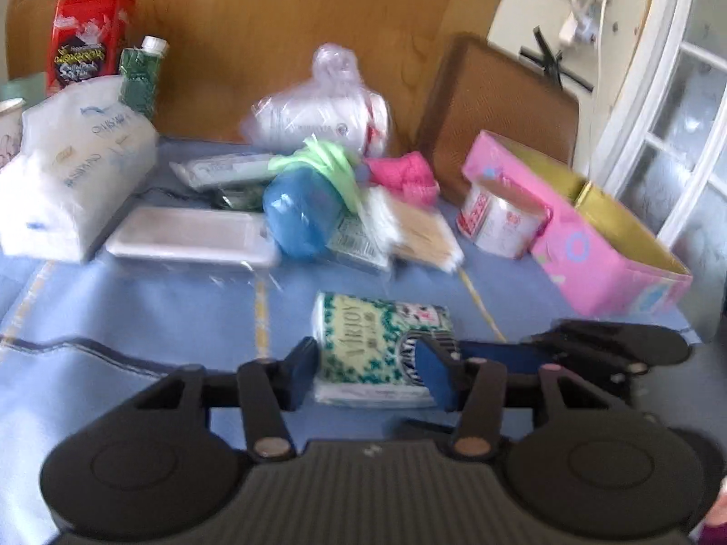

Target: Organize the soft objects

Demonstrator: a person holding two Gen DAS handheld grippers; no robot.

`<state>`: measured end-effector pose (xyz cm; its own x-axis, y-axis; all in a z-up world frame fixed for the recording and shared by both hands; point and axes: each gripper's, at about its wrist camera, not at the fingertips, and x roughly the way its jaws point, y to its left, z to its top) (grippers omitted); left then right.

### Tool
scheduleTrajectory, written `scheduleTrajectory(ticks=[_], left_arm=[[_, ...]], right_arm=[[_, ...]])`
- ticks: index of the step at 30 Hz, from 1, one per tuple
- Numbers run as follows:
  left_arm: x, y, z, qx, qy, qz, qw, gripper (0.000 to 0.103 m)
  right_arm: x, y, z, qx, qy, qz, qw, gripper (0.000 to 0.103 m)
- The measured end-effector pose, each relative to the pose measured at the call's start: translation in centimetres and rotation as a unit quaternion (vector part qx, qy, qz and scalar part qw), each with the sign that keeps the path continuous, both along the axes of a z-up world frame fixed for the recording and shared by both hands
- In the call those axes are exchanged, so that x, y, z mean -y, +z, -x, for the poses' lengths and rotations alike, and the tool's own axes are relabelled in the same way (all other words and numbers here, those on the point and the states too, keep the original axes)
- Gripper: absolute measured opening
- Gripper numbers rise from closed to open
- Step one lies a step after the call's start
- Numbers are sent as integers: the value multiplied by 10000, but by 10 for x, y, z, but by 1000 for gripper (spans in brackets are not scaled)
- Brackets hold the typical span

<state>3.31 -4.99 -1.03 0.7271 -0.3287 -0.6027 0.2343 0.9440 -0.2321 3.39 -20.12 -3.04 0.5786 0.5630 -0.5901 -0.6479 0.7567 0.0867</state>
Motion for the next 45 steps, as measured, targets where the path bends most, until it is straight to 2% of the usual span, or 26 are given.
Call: scheduleTrajectory(ticks=[1, 2, 5, 8, 10, 13, 16, 18, 19, 21, 23, 26, 29, 30, 33, 36, 38, 41, 43, 44, 45], left_arm=[[5, 5, 2, -42, -7, -93, 9999, 46], [13, 10, 5, 38, -80, -145, 9999, 45], [37, 33, 7, 345, -403, -106, 9985, 45], [78, 57, 0, 670, -848, -37, 9941, 45], [114, 70, -9, 832, -1142, -32, 9900, 45], [167, 79, -26, 950, -1539, -11, 9835, 45], [210, 73, -44, 918, -1758, -11, 9801, 45], [234, 63, -55, 781, -1814, -50, 9803, 49], [244, 58, -61, 675, -1789, -86, 9815, 49], [246, 51, -62, 553, -1698, -86, 9839, 49], [235, 51, -57, 562, -1667, 67, 9844, 50], [196, 56, -42, 786, -1466, 272, 9857, 58], [141, 57, -30, 921, -1011, 331, 9901, 58], [115, 54, -25, 953, -745, 310, 9922, 58], [51, 40, -15, 960, 158, 46, 9952, 56], [-7, 22, -6, 862, 1087, -273, 9899, 56], [-37, 11, 0, 753, 1541, -293, 9848, 56], [-58, -1, 6, 637, 1878, -125, 9801, 56], [-68, -5, 7, 578, 1935, 180, 9792, 56], [-70, -4, 9, 685, 1906, 312, 9788, 56], [-68, -2, 7, 740, 1902, 317, 9784, 56]], right_arm=[[-1, -3, 1, 104, -144, 83, 9998, 50], [0, -3, 5, 287, -280, 166, 9991, 46], [30, 10, 12, 463, -645, -229, 9966, 46], [71, 32, 24, 937, -1196, -491, 9872, 46], [99, 44, 30, 1333, -1623, -462, 9766, 46], [139, 53, 30, 1702, -2215, -327, 9596, 47], [173, 50, 18, 1671, -2710, -337, 9474, 47], [193, 43, 8, 1640, -3077, -211, 9370, 49], [199, 39, 4, 1663, -3304, -61, 9290, 56], [212, 30, -1, 1669, -3747, 185, 9118, 59], [230, 29, 4, 1603, -3884, -150, 9073, 59], [242, 34, 13, 1611, -3952, -590, 9024, 58], [235, 44, 17, 1671, -3696, -1004, 9085, 52], [227, 48, 18, 1655, -3506, -1158, 9145, 50], [188, 60, 12, 1405, -2633, -1456, 9432, 47], [131, 60, -11, 943, -1691, -1452, 9703, 46], [90, 53, -34, 675, -1259, -1337, 9807, 46], [34, 45, -71, 279, -845, -1263, 9880, 47], [10, 42, -98, 41, -836, -1361, 9872, 47], [1, 41, -111, -41, -883, -1350, 9869, 47], [-5, 38, -121, -144, -935, -1321, 9867, 46]])
